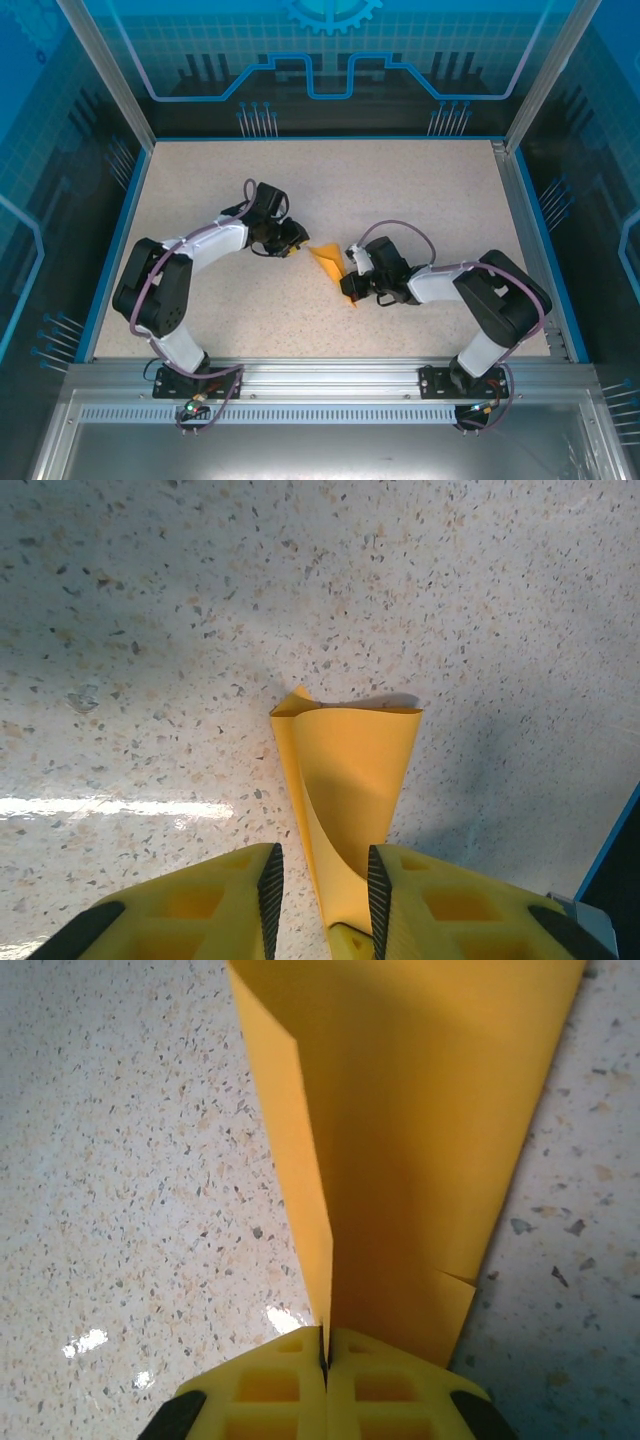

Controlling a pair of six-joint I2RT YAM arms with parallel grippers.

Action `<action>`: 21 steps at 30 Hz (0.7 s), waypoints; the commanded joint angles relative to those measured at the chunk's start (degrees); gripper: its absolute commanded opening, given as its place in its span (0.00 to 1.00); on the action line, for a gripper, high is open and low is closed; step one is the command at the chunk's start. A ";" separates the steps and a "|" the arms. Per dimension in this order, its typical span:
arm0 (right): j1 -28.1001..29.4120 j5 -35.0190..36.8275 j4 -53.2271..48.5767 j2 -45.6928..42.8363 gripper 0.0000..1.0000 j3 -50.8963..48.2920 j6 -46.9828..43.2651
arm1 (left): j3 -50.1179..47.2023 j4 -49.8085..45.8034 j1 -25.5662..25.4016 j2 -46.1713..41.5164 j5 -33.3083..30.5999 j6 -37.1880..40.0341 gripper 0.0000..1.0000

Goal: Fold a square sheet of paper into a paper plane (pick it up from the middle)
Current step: Fold the wing for the fifth time at the center of the table.

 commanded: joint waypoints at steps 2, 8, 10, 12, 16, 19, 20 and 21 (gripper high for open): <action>-2.19 -3.89 2.59 2.49 0.01 -1.60 4.64 | -2.23 0.98 0.37 -1.43 0.73 0.25 0.31; -4.51 -8.33 0.26 5.88 0.00 -0.12 6.33 | -4.44 7.31 -0.46 -1.30 6.18 1.77 0.28; -5.11 -9.96 -0.13 7.15 0.00 0.56 6.88 | -4.63 9.28 -1.41 -1.00 7.81 2.72 0.26; -5.79 -10.72 -0.43 8.17 0.00 0.95 7.71 | -4.76 10.49 -2.22 -0.44 8.51 2.96 0.25; -7.20 -12.45 -0.05 9.65 0.00 0.96 9.35 | -5.76 14.78 -3.78 0.56 10.44 2.36 0.25; -7.53 -12.60 0.35 10.05 0.01 0.56 10.01 | -5.71 17.45 -5.26 1.75 11.39 1.85 0.25; -7.76 -12.50 0.51 10.14 0.01 0.28 10.19 | -5.60 18.03 -5.79 2.26 11.63 1.71 0.25; -7.95 -12.29 0.70 10.34 0.01 0.18 10.36 | -5.46 18.73 -6.30 2.78 11.80 1.53 0.25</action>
